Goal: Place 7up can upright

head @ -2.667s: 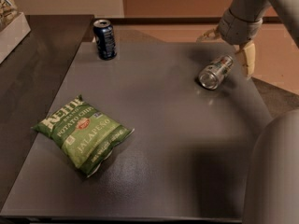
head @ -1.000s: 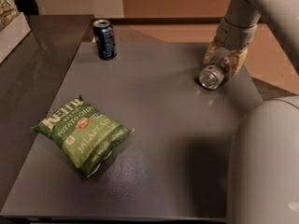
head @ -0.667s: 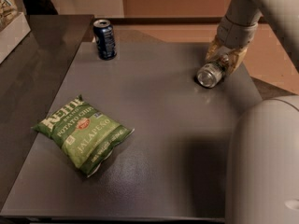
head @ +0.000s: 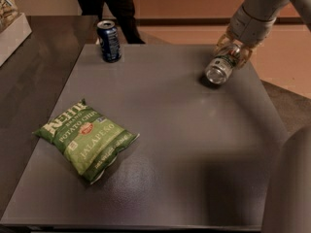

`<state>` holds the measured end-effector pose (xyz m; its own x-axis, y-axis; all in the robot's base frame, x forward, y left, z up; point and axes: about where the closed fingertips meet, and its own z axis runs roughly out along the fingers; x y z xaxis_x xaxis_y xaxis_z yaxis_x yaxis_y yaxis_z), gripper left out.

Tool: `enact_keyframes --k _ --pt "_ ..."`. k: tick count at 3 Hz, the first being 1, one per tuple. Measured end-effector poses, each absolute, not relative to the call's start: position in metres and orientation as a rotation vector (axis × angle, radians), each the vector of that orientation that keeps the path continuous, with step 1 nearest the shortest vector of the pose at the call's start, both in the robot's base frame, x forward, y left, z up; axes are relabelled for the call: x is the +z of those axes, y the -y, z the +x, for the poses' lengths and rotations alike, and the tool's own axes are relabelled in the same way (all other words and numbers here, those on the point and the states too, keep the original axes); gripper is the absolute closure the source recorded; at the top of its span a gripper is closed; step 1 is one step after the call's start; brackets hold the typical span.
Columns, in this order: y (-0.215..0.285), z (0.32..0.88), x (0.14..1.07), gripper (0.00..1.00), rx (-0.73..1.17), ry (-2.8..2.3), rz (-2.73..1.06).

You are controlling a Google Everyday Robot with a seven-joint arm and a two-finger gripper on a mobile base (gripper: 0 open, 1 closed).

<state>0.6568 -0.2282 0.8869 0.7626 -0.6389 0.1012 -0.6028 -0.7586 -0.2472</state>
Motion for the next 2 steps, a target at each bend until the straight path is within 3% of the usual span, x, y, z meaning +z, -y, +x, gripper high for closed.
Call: enact_keyframes --k 2 --pt "0.202 0.647 0.916 1.00 -0.589 -0.660 -2.660"
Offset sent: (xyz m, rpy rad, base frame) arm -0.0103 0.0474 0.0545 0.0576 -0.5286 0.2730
